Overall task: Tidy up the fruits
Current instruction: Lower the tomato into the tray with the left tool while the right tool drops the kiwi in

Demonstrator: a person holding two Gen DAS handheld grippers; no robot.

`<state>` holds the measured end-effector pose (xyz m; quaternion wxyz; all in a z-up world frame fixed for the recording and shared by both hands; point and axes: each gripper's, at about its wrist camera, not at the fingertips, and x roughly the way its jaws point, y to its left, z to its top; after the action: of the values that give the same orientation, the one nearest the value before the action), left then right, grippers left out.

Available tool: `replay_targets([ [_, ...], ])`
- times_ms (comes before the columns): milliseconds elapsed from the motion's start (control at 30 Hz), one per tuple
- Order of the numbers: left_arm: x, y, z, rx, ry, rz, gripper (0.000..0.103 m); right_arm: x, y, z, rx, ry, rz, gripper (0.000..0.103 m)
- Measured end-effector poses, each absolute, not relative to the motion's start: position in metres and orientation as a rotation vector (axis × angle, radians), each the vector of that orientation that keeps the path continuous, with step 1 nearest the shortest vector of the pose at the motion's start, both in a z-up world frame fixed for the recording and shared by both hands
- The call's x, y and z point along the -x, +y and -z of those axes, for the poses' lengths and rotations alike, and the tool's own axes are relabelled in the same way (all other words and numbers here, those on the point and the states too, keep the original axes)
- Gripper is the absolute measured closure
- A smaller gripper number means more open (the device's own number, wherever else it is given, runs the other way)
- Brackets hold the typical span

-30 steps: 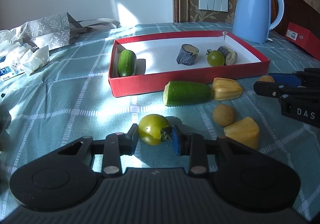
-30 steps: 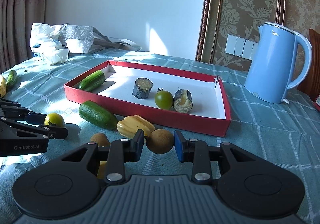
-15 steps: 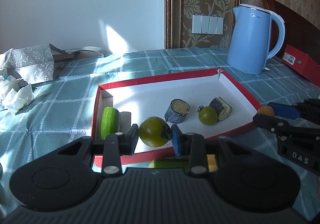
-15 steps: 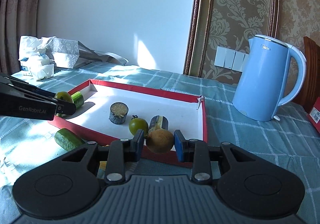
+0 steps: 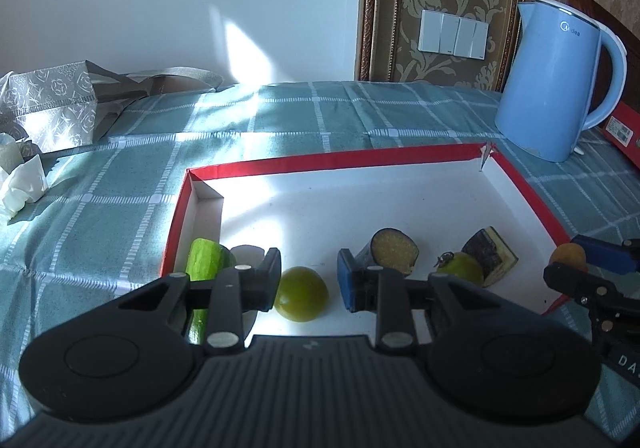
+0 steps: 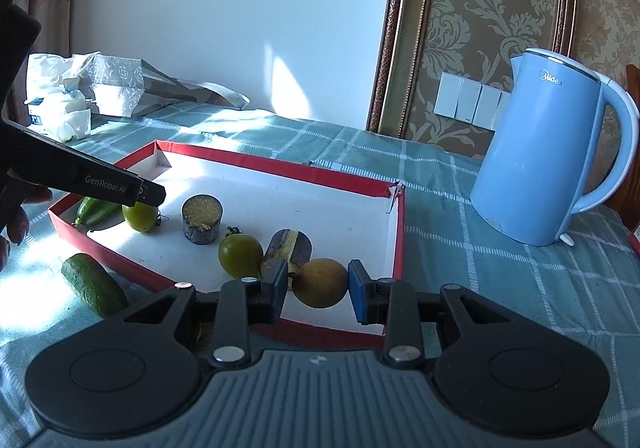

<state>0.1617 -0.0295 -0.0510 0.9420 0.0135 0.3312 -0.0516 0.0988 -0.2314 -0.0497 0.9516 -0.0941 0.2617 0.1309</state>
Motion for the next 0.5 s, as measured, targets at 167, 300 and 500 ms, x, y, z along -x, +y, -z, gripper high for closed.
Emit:
replay_targets([
  [167, -0.149, -0.028, 0.047, -0.049, 0.647, 0.085, 0.076, -0.112, -0.232, 0.053, 0.176, 0.561, -0.260, 0.071],
  [300, -0.128, -0.023, 0.040, -0.039, 0.630, 0.084, 0.076, -0.119, -0.229, 0.056, 0.188, 0.578, -0.269, 0.071],
  [500, -0.088, -0.006, 0.043, -0.014, 0.654, 0.064, 0.076, -0.126, -0.222, 0.066, 0.203, 0.622, -0.264, 0.071],
])
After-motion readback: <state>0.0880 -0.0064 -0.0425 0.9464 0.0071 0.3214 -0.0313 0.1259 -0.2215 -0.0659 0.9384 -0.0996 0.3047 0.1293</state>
